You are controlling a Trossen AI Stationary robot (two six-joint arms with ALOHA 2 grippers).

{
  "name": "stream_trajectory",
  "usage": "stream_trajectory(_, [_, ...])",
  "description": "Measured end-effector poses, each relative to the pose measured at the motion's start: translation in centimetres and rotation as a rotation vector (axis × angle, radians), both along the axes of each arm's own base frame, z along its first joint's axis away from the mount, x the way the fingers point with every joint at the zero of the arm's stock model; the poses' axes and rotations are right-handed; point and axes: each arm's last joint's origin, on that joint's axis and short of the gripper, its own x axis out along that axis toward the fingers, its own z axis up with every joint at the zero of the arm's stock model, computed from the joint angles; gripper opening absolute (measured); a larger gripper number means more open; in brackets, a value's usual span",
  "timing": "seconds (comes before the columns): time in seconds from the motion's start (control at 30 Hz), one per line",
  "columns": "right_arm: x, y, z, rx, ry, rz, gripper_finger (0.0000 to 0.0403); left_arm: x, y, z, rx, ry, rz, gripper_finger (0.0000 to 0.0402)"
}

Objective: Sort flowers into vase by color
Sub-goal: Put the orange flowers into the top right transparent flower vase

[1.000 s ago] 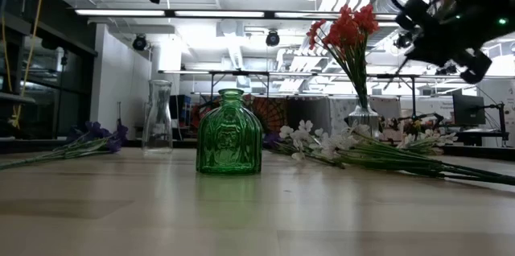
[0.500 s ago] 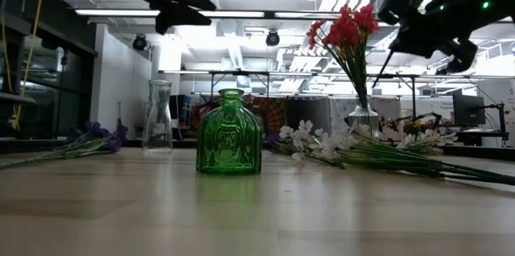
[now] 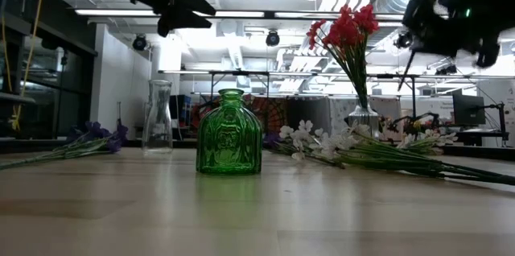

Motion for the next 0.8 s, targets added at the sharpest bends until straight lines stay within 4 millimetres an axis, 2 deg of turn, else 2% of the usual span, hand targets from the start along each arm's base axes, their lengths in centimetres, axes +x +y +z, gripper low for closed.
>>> stream_trajectory(0.13, [-0.1,0.4,4.0,-0.020,0.067,0.032,0.0000,-0.1,0.6,0.3,-0.005,-0.038,0.031,0.0170])
stream_trajectory(0.27, [0.2,1.2,5.6,0.026,0.073,0.100,0.0000,-0.2,1.2,0.7,-0.017,-0.087,0.068,0.0170])
stream_trajectory(0.4, [-0.4,1.2,7.0,0.109,0.057,0.145,0.0000,-0.4,1.7,1.0,-0.013,-0.118,0.095,0.0170])
stream_trajectory(0.47, [-0.6,1.2,8.4,0.161,0.052,0.186,0.0000,-0.5,1.9,1.0,-0.021,-0.122,0.107,0.0170])
stream_trajectory(0.57, [1.0,1.6,11.0,0.199,0.054,0.338,0.0000,-0.6,2.2,1.0,-0.027,-0.125,0.122,0.0170])
stream_trajectory(0.67, [3.2,1.2,13.0,0.147,0.022,0.516,0.0000,-0.8,2.4,1.1,-0.033,-0.133,0.136,0.0170])
stream_trajectory(0.7, [3.8,0.8,13.4,0.113,0.027,0.533,0.0000,-0.9,2.5,1.2,-0.030,-0.138,0.140,0.0170])
stream_trajectory(0.8, [4.0,-1.3,13.4,0.063,0.080,0.409,0.0000,-1.5,2.5,1.8,-0.019,-0.162,0.150,0.0170])
